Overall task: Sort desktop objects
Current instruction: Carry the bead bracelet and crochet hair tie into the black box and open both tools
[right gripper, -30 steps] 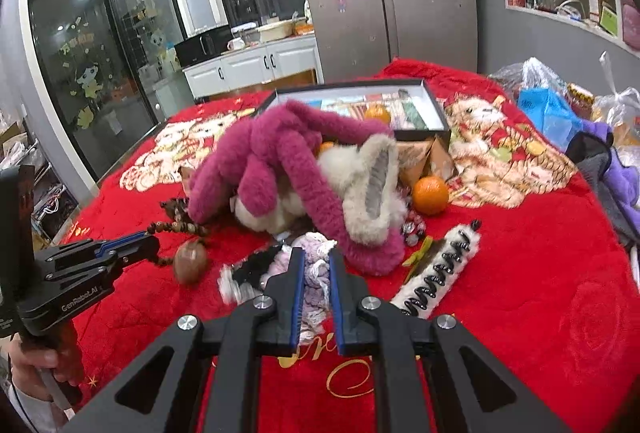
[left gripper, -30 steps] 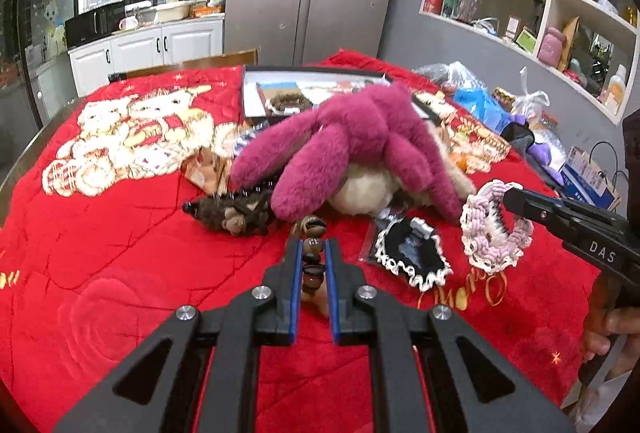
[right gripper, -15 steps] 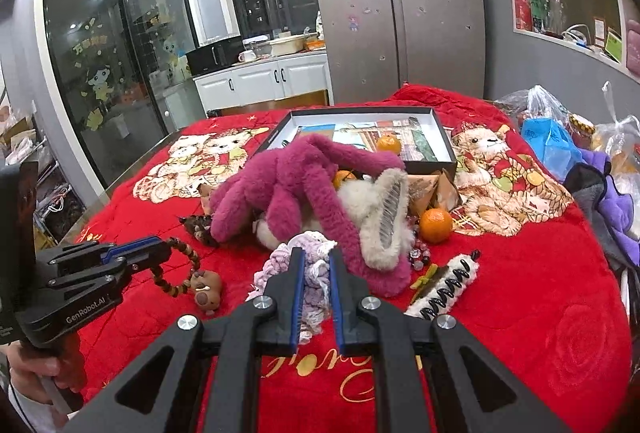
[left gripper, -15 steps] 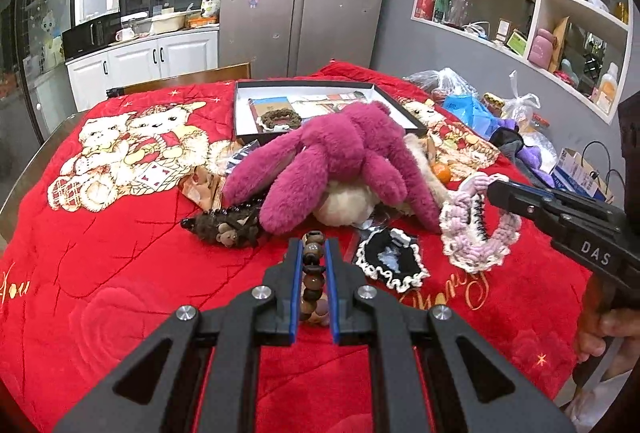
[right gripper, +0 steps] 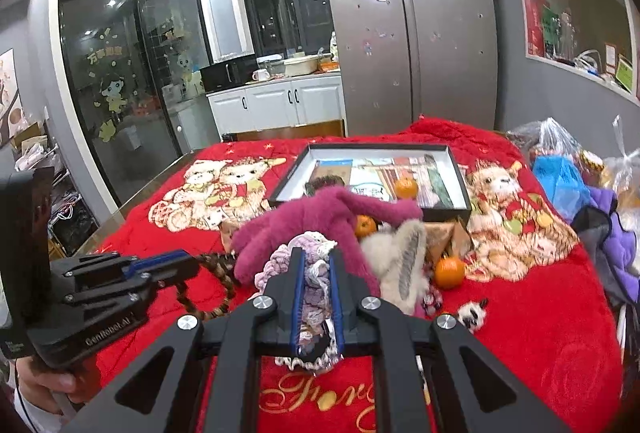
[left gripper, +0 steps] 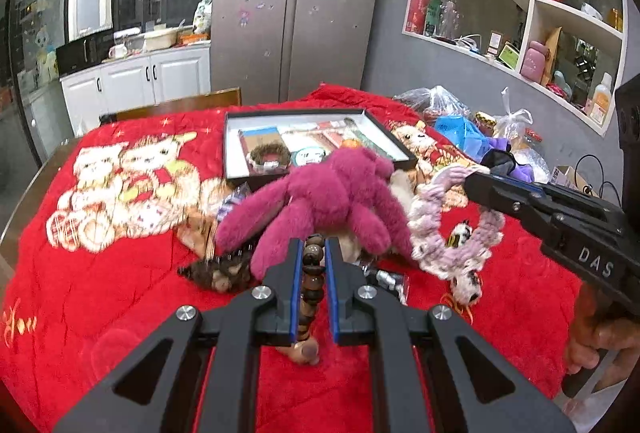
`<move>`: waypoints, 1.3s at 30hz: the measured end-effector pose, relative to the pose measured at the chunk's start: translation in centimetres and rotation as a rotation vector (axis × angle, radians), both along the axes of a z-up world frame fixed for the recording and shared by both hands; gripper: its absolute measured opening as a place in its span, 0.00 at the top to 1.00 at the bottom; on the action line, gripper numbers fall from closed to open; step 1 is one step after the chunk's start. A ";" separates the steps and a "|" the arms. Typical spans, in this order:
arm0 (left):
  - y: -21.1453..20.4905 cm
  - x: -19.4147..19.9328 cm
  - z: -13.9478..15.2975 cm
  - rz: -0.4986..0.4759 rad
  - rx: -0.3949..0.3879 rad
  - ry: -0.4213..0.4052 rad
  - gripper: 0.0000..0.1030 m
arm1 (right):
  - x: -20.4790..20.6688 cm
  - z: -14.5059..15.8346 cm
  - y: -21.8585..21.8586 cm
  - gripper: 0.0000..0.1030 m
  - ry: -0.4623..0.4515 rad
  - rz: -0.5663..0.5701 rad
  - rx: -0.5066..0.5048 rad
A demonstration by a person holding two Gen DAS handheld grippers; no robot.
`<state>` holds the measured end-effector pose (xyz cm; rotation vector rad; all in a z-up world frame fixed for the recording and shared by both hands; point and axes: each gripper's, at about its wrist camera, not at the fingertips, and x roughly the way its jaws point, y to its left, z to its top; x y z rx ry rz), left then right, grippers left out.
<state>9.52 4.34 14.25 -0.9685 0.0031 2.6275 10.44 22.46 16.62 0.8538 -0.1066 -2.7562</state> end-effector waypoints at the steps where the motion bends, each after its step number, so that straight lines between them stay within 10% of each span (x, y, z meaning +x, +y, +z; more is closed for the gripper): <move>1: 0.2 -0.2 0.4 -0.008 0.003 0.008 0.89 | -0.3 0.3 -0.1 0.88 0.003 0.003 0.001; 22: 5.0 -12.0 6.9 -0.062 -0.031 0.073 0.89 | -8.6 5.7 0.7 0.88 0.063 -0.048 0.056; 39: 6.0 -28.1 -0.3 0.039 0.037 -0.052 0.89 | -23.2 1.9 4.0 0.88 -0.052 -0.082 0.167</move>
